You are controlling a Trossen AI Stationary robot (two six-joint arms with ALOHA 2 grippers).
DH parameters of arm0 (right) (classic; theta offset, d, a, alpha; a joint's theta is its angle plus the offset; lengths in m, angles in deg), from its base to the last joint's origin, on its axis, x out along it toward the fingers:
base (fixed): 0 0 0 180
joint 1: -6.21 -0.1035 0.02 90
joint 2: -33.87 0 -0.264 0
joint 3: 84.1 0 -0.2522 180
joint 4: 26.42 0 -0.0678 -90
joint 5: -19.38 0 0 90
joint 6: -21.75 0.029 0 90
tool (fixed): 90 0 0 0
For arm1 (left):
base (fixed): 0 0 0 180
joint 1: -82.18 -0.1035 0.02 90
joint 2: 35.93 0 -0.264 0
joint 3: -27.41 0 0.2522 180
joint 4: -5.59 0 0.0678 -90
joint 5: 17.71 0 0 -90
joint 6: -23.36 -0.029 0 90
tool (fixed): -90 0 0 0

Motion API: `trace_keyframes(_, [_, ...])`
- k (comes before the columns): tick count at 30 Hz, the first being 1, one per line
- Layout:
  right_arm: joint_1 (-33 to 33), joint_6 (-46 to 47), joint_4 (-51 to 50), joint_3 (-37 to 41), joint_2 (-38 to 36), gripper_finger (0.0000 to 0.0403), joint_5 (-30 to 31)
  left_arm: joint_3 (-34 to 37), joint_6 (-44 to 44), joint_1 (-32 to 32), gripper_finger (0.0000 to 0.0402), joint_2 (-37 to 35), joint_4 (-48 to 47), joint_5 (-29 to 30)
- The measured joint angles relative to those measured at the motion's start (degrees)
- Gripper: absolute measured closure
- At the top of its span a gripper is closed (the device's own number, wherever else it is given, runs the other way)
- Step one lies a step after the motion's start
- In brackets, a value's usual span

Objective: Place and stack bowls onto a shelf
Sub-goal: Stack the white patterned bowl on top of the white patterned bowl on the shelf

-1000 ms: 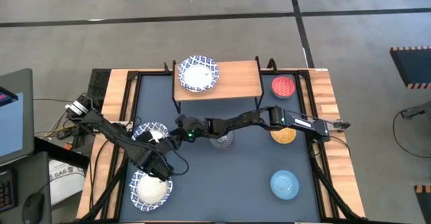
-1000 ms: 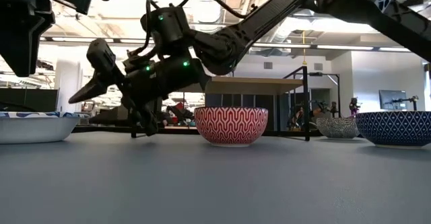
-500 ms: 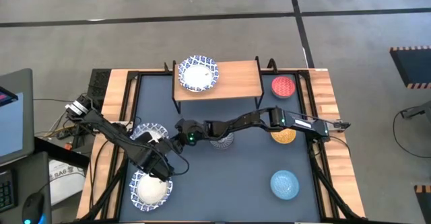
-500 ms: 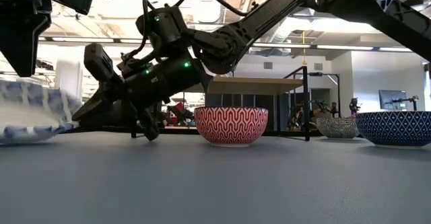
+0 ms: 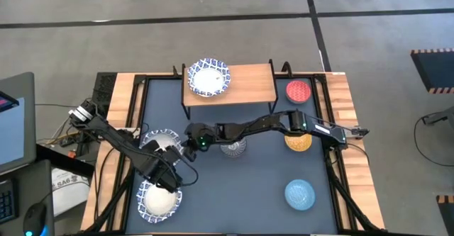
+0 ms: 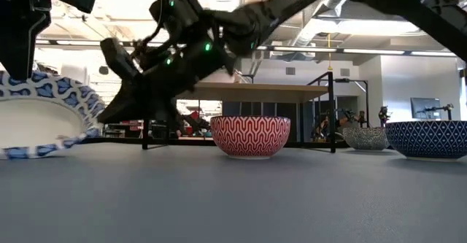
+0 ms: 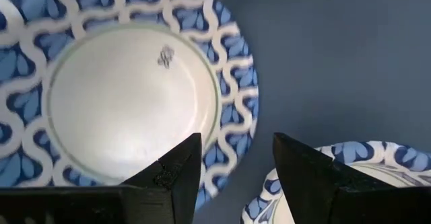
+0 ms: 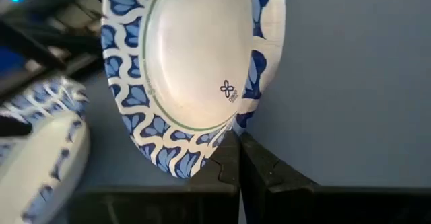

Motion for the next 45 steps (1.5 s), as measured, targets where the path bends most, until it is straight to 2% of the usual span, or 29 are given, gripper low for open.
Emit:
trace_keyframes(4, [-1.09,-6.2,-8.83,-0.05,-4.56,0.0385,3.73,-2.13,2.06,0.92,0.0233,0.02,-1.61,3.52])
trace_keyframes(10, [-2.87,-14.29,-22.14,0.11,-9.71,0.0386,4.6,-7.66,5.01,3.23,0.0233,0.01,-4.61,21.23])
trace_keyframes(13, [-4.65,-17.22,-25.16,1.3,-12.32,0.0386,6.86,-9.09,3.03,3.58,0.0233,0.0,-5.68,24.84])
trace_keyframes(21, [-9.39,-21.91,-24.9,7.35,-18.54,0.0386,12.03,-9.26,-1.67,3.06,0.0233,0.01,-5.78,25.71])
trace_keyframes(25, [-10.84,-23.31,-25.08,7.63,-19.39,0.0386,13.38,-9.15,-3.4,2.33,0.0233,0.0,-5.08,21.75])
trace_keyframes(27, [-11.41,-23.79,-25.17,7.65,-19.39,0.0386,14.38,-8.89,-3.68,1.64,0.0242,0.0,-4.2,19.68])
trace_keyframes(29, [-11.77,-24.64,-25.37,7.67,-19.39,0.0381,14.91,-8.87,-3.04,1.22,0.0268,0.0,-3.98,19.08])
trace_keyframes(34, [-12.55,-26.07,-27.83,7.67,-19.39,0.0341,14.81,-8.87,-3.68,-0.01,0.0382,0.0,-3.9,19.27])
trace_keyframes(39, [-13.24,-26.22,-33.17,7.77,-21.92,0.0291,14.85,-8.96,-3.09,-2.46,0.0396,-0.07,-8.19,20.64])
trace_keyframes(45, [-13.04,-24.88,-34.58,9.45,-28.98,0.024,20.32,-8.96,-2.73,-6.89,0.04,-3.86,-12.36,27.69])
